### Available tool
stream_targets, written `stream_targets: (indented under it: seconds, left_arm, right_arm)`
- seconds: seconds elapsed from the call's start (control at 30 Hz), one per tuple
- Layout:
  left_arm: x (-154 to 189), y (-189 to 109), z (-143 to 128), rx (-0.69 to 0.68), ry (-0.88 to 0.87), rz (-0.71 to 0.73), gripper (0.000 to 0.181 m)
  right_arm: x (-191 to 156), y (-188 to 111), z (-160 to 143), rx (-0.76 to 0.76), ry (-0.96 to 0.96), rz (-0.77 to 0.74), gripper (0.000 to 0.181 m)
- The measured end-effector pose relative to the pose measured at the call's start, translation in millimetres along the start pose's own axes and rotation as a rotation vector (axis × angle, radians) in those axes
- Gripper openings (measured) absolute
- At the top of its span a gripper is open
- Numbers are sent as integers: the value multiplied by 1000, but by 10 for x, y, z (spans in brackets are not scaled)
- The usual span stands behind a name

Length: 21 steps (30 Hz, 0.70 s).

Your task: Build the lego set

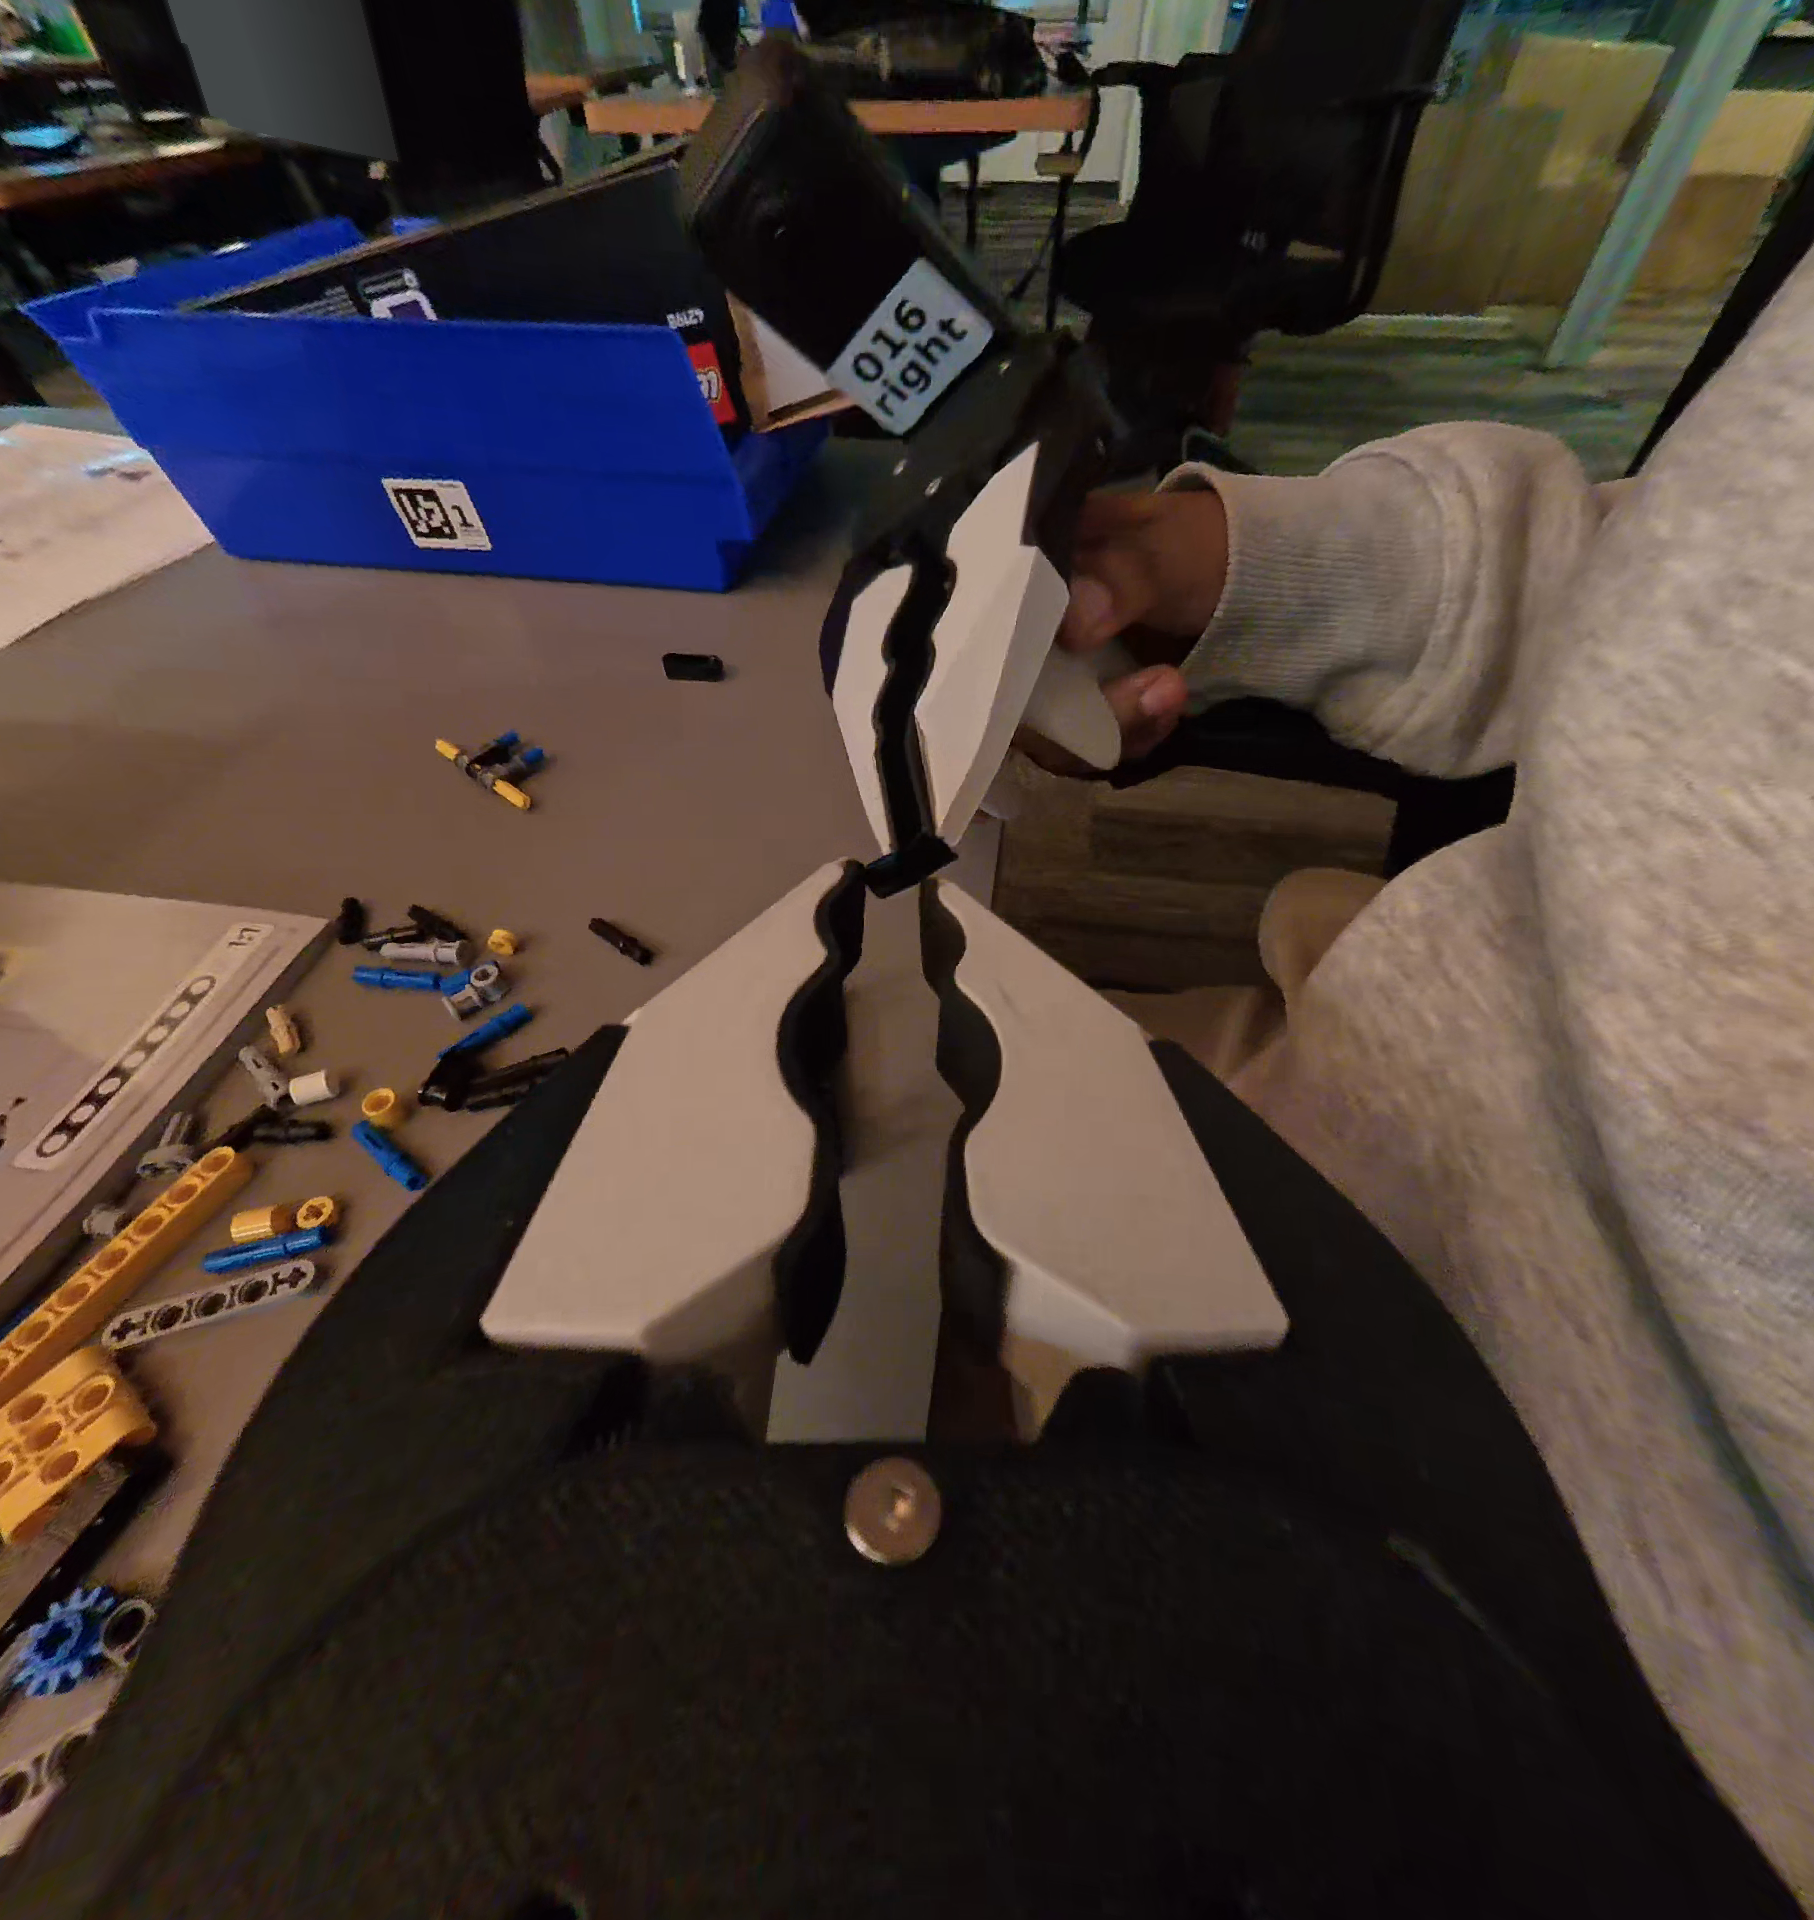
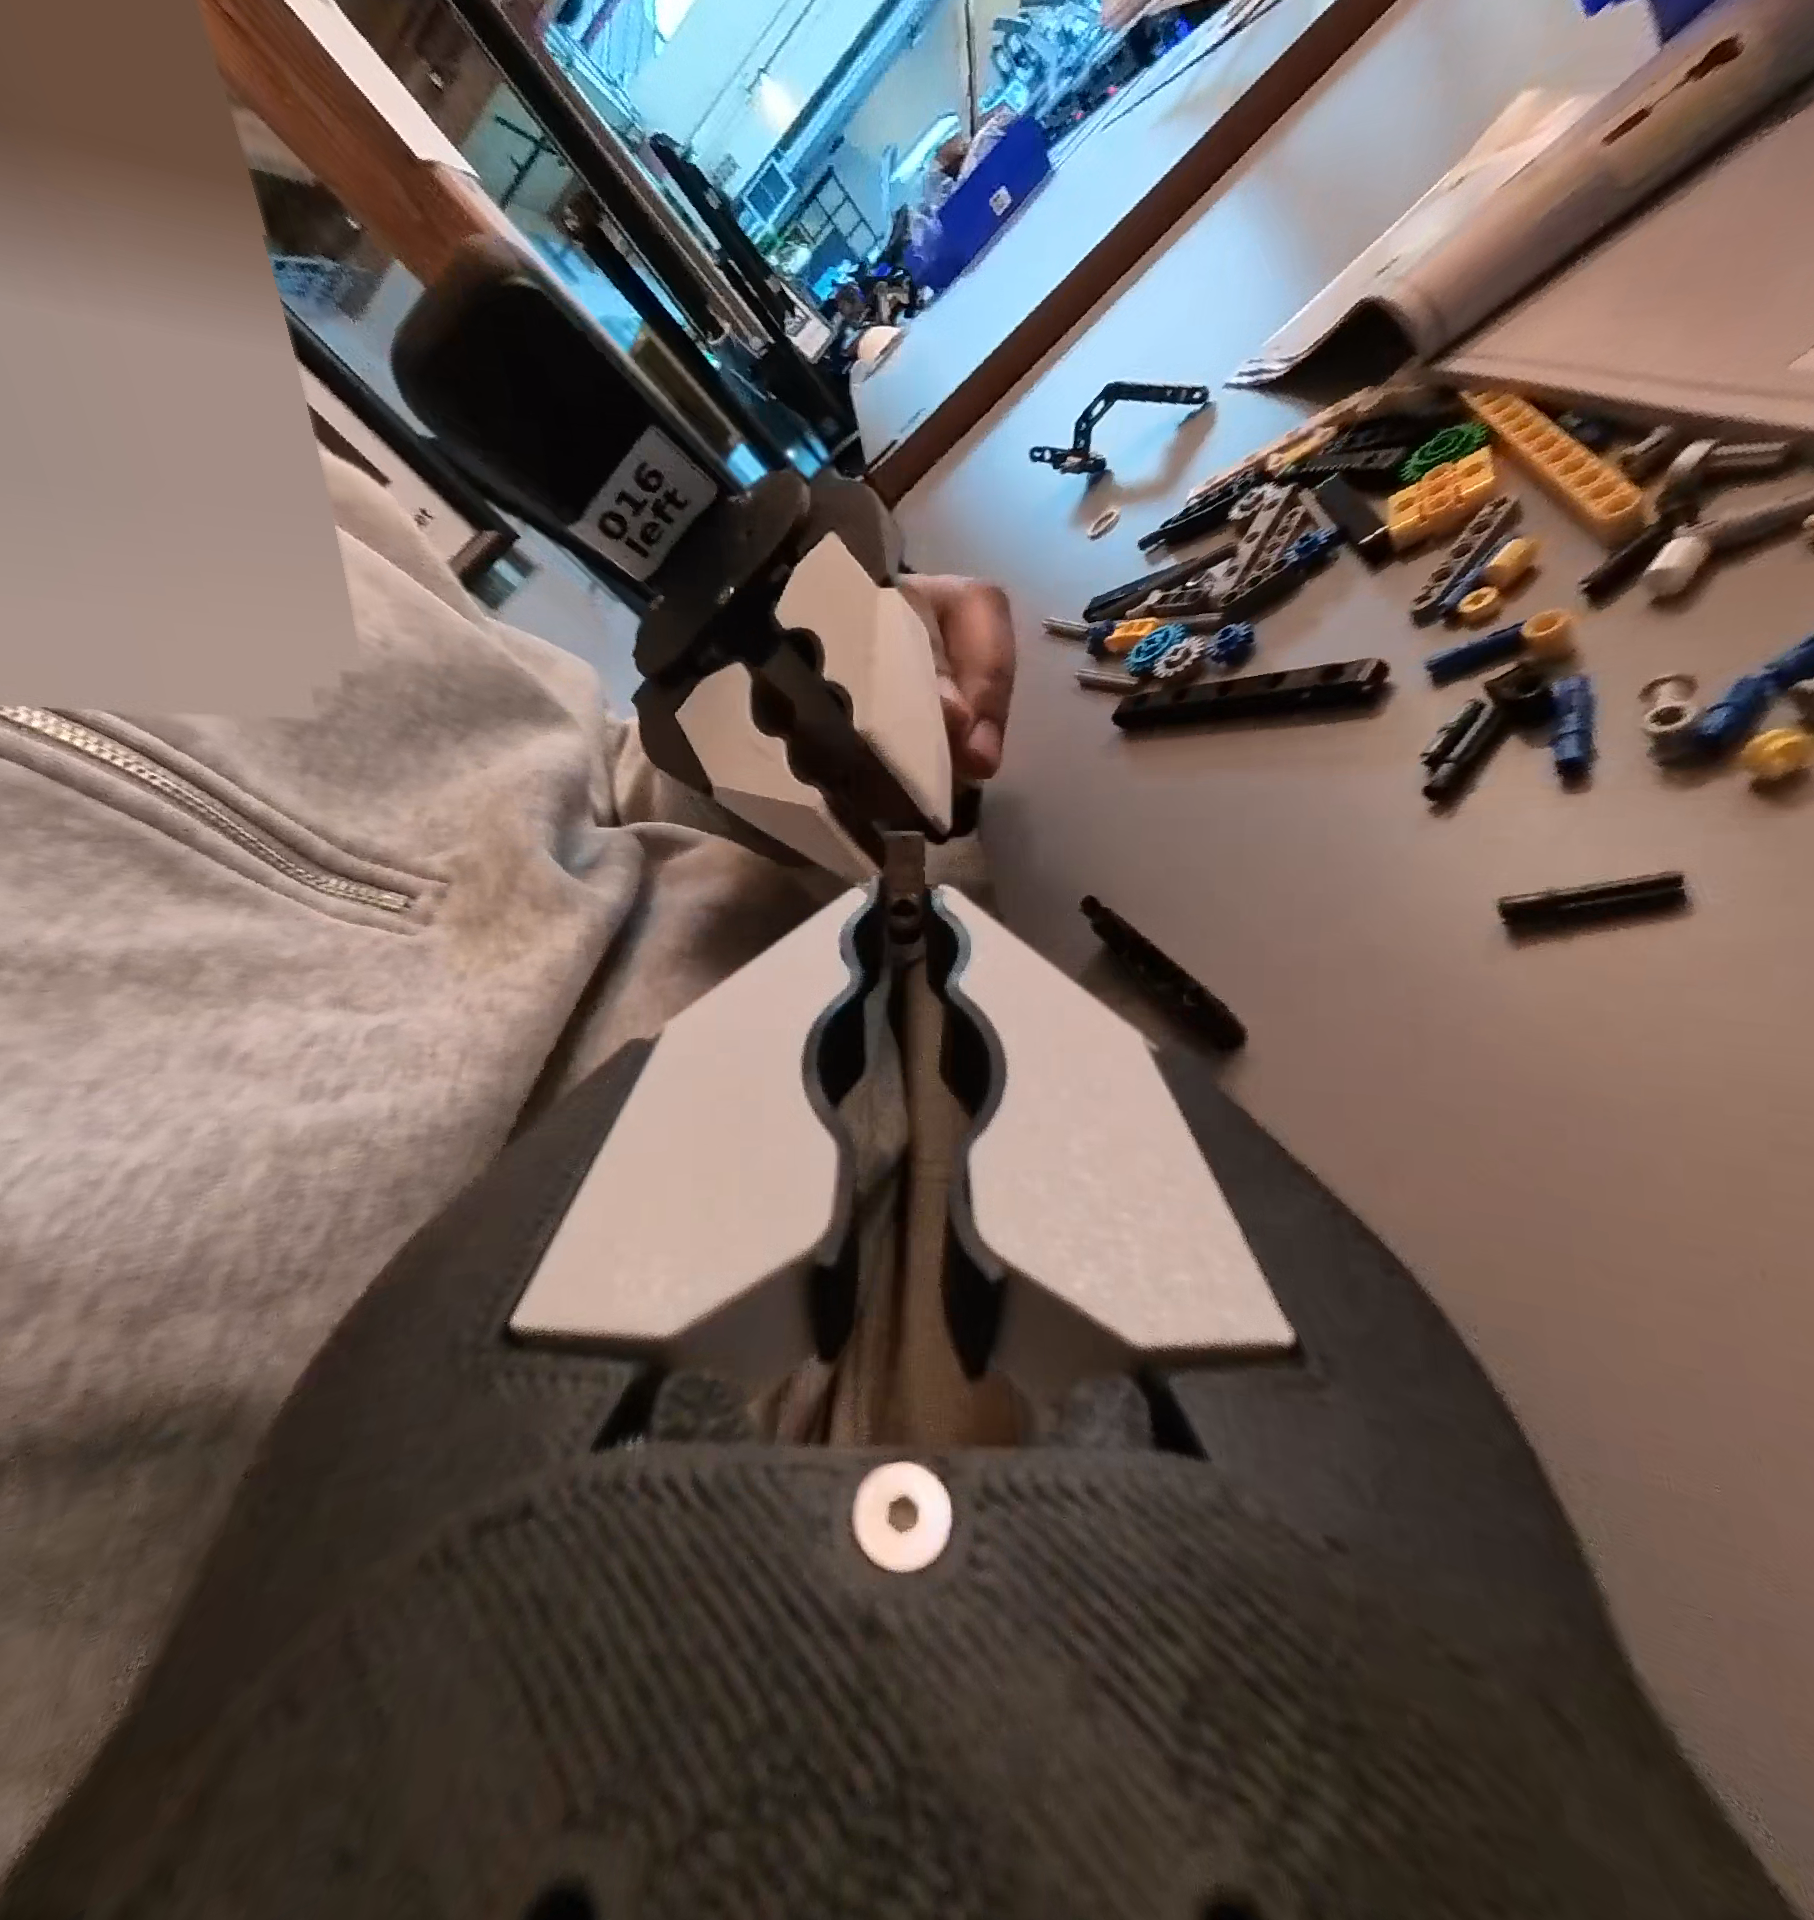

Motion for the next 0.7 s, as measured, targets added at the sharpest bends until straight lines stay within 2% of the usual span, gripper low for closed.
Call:
stream_targets:
  seconds: [0.23,0.47,0.67,0.7]
  left_arm:
    - [5,-30,-8,5,1,-26,8]
    - [-5,-39,-10,16,-15,-40,6]
    - [-28,-58,1,45,-48,-47,7]
    - [-35,-59,1,47,-53,-44,6]
  right_arm:
    - [24,27,-23,4,125,87,5]
    - [46,11,5,46,149,111,2]
    - [10,6,21,58,99,104,11]
    - [-16,5,28,63,88,121,17]
Point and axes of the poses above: each gripper's, where its closed fingertips meet, y out along the fingers, z out of its top, x = y × z across the jaws, the point moved 6 cm from there along -y, back along the fingers, and after that the axes turned 7 degrees about y, right-handed, at the moved point
